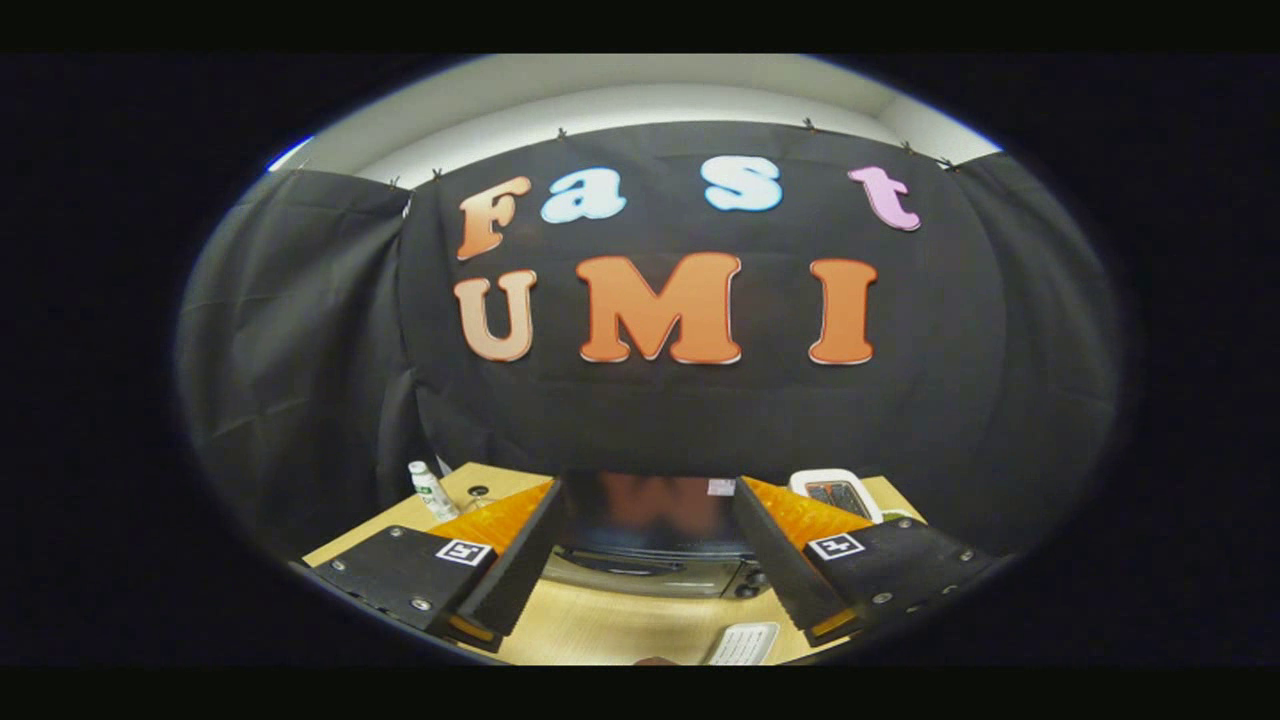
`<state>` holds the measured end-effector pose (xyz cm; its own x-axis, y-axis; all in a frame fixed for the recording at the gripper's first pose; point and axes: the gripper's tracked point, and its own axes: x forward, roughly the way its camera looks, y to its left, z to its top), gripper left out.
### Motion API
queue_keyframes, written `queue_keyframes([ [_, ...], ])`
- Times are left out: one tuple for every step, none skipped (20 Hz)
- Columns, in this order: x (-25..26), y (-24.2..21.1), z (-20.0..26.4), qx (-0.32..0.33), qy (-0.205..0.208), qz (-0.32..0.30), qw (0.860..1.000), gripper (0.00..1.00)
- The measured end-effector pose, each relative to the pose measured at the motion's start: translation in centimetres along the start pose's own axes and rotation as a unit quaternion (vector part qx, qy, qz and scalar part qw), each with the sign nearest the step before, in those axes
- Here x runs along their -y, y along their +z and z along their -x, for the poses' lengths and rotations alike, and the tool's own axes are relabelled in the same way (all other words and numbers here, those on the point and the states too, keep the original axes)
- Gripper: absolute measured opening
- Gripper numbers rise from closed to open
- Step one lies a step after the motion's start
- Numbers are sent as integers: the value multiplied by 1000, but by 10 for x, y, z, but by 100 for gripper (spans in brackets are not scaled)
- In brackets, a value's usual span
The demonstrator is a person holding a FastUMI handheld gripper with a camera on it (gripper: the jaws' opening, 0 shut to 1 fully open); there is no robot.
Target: Open the toaster oven, put the food inside, and close the toaster oven door.
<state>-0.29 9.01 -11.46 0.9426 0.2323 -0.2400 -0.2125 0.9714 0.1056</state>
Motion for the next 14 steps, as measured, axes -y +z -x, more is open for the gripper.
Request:
queue_keyframes([
  [-1,13,4,21,1,-5,1000,99],
  [0,28,7,43,2,-7,999,99],
  [2,40,15,64,1,-8,998,99],
  [0,57,18,83,2,-5,997,99],
  [0,70,21,98,0,-2,995,99],
  [0,80,26,109,-1,4,994,99],
  [1,88,31,122,-3,7,993,99],
  [2,97,34,133,-5,11,991,99],
  [1,106,37,144,-5,14,989,99],
  [1,113,41,153,-6,20,988,99],
  [1,117,43,163,-6,25,986,99],
  [0,122,45,169,-7,27,985,99],
  [1,126,46,177,-8,25,984,99],
  [-1,127,46,180,-6,22,983,99],
])
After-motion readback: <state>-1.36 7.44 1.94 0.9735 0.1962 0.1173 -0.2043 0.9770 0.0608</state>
